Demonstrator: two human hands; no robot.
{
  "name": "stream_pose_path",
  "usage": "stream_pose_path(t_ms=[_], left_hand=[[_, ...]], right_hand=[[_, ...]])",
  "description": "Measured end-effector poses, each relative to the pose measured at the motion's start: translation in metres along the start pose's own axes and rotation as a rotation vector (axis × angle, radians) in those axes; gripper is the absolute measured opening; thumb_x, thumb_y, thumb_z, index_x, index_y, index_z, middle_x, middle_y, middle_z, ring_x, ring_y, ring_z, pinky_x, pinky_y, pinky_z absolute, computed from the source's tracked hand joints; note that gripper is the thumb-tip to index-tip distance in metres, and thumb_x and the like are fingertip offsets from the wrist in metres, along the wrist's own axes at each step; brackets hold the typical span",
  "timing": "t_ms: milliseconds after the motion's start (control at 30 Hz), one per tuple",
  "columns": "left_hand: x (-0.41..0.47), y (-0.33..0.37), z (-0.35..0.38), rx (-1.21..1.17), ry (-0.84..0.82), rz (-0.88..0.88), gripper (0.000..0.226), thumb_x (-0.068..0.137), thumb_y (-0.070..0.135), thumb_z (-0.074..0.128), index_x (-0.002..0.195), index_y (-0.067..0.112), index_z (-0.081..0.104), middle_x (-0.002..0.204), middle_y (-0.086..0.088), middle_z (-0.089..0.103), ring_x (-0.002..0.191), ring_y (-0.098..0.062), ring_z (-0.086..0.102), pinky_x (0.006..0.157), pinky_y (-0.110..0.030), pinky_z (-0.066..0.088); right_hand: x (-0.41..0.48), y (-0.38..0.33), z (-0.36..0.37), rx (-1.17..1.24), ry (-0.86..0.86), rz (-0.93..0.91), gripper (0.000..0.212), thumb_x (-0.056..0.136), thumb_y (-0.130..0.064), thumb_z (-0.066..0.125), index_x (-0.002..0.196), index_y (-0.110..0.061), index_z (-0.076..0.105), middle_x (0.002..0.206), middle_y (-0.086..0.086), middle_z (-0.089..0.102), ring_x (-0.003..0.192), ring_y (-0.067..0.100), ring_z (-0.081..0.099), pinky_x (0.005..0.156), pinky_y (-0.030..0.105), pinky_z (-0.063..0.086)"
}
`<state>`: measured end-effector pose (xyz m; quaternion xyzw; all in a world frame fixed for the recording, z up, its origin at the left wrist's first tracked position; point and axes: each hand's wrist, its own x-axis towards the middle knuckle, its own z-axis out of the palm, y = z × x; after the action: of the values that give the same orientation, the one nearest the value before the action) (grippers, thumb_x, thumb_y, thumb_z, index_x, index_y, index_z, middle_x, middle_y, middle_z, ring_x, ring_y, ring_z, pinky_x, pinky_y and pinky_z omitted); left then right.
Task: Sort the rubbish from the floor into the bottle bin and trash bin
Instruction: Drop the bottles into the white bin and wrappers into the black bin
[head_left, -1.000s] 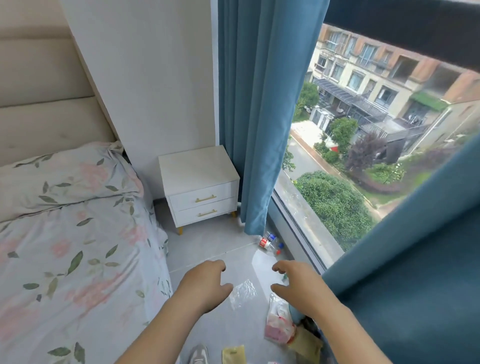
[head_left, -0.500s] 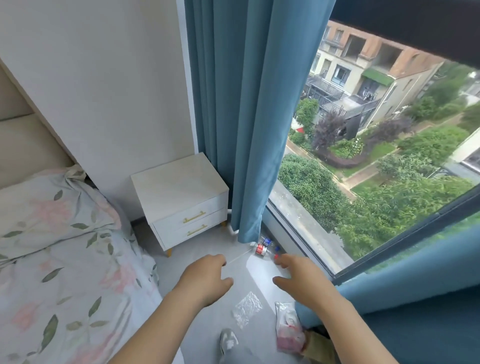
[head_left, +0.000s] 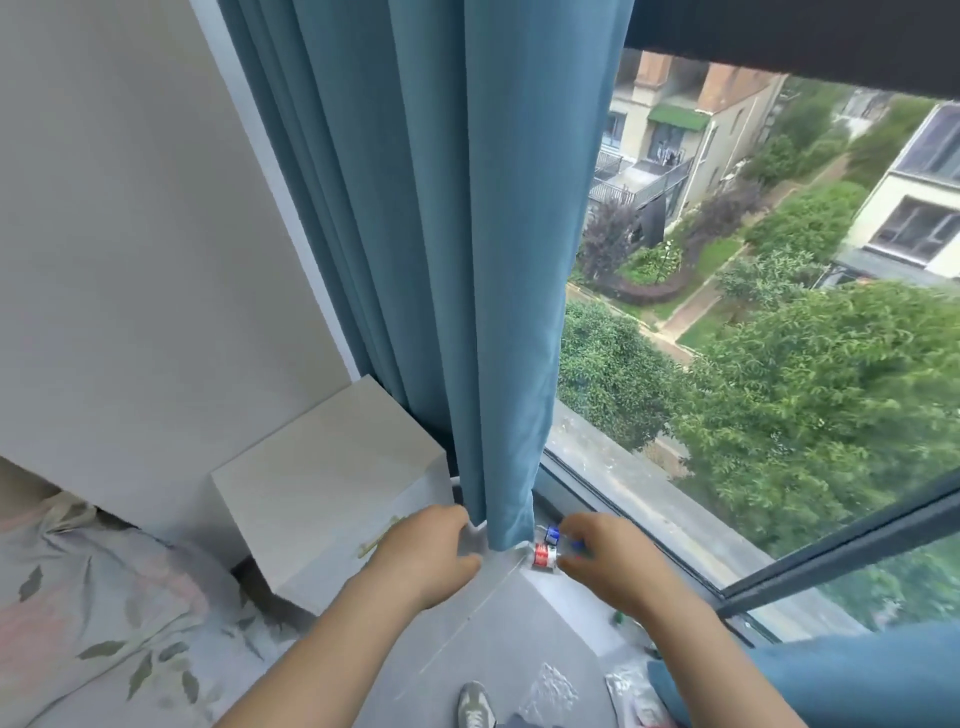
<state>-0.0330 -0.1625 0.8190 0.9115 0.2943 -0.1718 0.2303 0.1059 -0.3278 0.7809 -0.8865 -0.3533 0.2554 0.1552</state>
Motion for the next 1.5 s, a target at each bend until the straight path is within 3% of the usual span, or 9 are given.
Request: stream_pose_path(t_ms=[100, 233, 333, 633, 867, 1000, 1100, 1300, 1500], left_hand=[[0.031, 0.008, -0.019, 0.048, -0.015, 0.060, 0.034, 0.089, 0.038, 0.052, 0.116, 0.019, 0.053, 0.116, 0.003, 0.058, 0.107, -0.020, 0.056, 0.088, -0.031, 0.047], [0.070, 0.019, -0.032, 0.100, -0.065, 0.124, 0.028, 0.086, 0.037, 0.052, 0.107, 0.018, 0.054, 0.104, 0.001, 0.058, 0.096, -0.022, 0.057, 0.077, -0.031, 0.045], [0.101, 0.030, -0.037, 0.156, -0.106, 0.199, 0.027, 0.085, 0.039, 0.051, 0.102, 0.018, 0.054, 0.099, 0.001, 0.058, 0.093, -0.021, 0.058, 0.078, -0.034, 0.049], [0.185, 0.071, -0.049, 0.379, -0.312, 0.524, 0.042, 0.087, 0.038, 0.049, 0.123, 0.016, 0.051, 0.120, -0.002, 0.059, 0.108, -0.024, 0.057, 0.091, -0.037, 0.048], [0.232, 0.083, -0.044, 0.522, -0.405, 0.805, 0.038, 0.090, 0.033, 0.047, 0.124, 0.016, 0.052, 0.124, -0.003, 0.058, 0.111, -0.025, 0.056, 0.092, -0.035, 0.047], [0.244, 0.083, -0.019, 0.579, -0.509, 0.906, 0.043, 0.091, 0.035, 0.049, 0.131, 0.020, 0.047, 0.131, -0.001, 0.055, 0.117, -0.023, 0.053, 0.092, -0.030, 0.044], [0.245, 0.084, 0.011, 0.630, -0.540, 0.954, 0.036, 0.090, 0.035, 0.049, 0.120, 0.016, 0.050, 0.124, -0.003, 0.056, 0.113, -0.025, 0.054, 0.085, -0.029, 0.042], [0.266, 0.066, 0.096, 0.665, -0.614, 0.914, 0.037, 0.086, 0.035, 0.052, 0.120, 0.018, 0.051, 0.120, -0.002, 0.060, 0.110, -0.024, 0.056, 0.091, -0.034, 0.048], [0.301, 0.038, 0.203, 0.670, -0.663, 0.920, 0.044, 0.089, 0.034, 0.051, 0.131, 0.019, 0.049, 0.127, 0.000, 0.057, 0.116, -0.020, 0.054, 0.094, -0.028, 0.045]], right_hand=[[0.022, -0.001, -0.011, 0.036, -0.004, 0.052, 0.013, 0.077, -0.028, 0.056, 0.085, -0.032, 0.046, 0.081, -0.011, 0.049, 0.073, 0.010, 0.044, 0.053, 0.015, 0.030], [0.038, 0.003, -0.022, 0.097, 0.019, 0.154, 0.026, 0.079, -0.031, 0.060, 0.104, -0.025, 0.062, 0.103, -0.005, 0.065, 0.094, 0.016, 0.060, 0.077, 0.030, 0.051], [0.044, 0.009, -0.029, 0.177, 0.058, 0.254, 0.035, 0.082, -0.029, 0.062, 0.116, -0.023, 0.061, 0.114, -0.004, 0.064, 0.105, 0.016, 0.060, 0.086, 0.030, 0.050], [0.057, 0.018, -0.021, 0.327, 0.216, 0.605, 0.043, 0.086, -0.030, 0.059, 0.128, -0.022, 0.056, 0.125, -0.003, 0.061, 0.116, 0.016, 0.055, 0.095, 0.027, 0.045], [0.061, -0.001, 0.009, 0.541, 0.376, 0.890, 0.040, 0.084, -0.027, 0.062, 0.123, -0.021, 0.059, 0.121, -0.002, 0.062, 0.112, 0.014, 0.057, 0.090, 0.025, 0.043], [0.051, -0.004, 0.037, 0.625, 0.445, 1.053, 0.039, 0.083, -0.025, 0.063, 0.121, -0.020, 0.060, 0.114, -0.001, 0.063, 0.108, 0.014, 0.057, 0.090, 0.027, 0.044], [0.039, 0.004, 0.064, 0.660, 0.458, 1.144, 0.037, 0.081, -0.026, 0.063, 0.118, -0.022, 0.061, 0.113, -0.003, 0.064, 0.106, 0.013, 0.057, 0.089, 0.028, 0.046], [0.033, 0.040, 0.141, 0.697, 0.445, 1.248, 0.038, 0.085, -0.027, 0.061, 0.122, -0.021, 0.060, 0.121, -0.002, 0.063, 0.114, 0.016, 0.057, 0.094, 0.029, 0.045], [0.049, 0.095, 0.245, 0.695, 0.357, 1.304, 0.037, 0.087, -0.025, 0.057, 0.123, -0.019, 0.058, 0.121, 0.001, 0.062, 0.114, 0.018, 0.055, 0.091, 0.029, 0.044]])
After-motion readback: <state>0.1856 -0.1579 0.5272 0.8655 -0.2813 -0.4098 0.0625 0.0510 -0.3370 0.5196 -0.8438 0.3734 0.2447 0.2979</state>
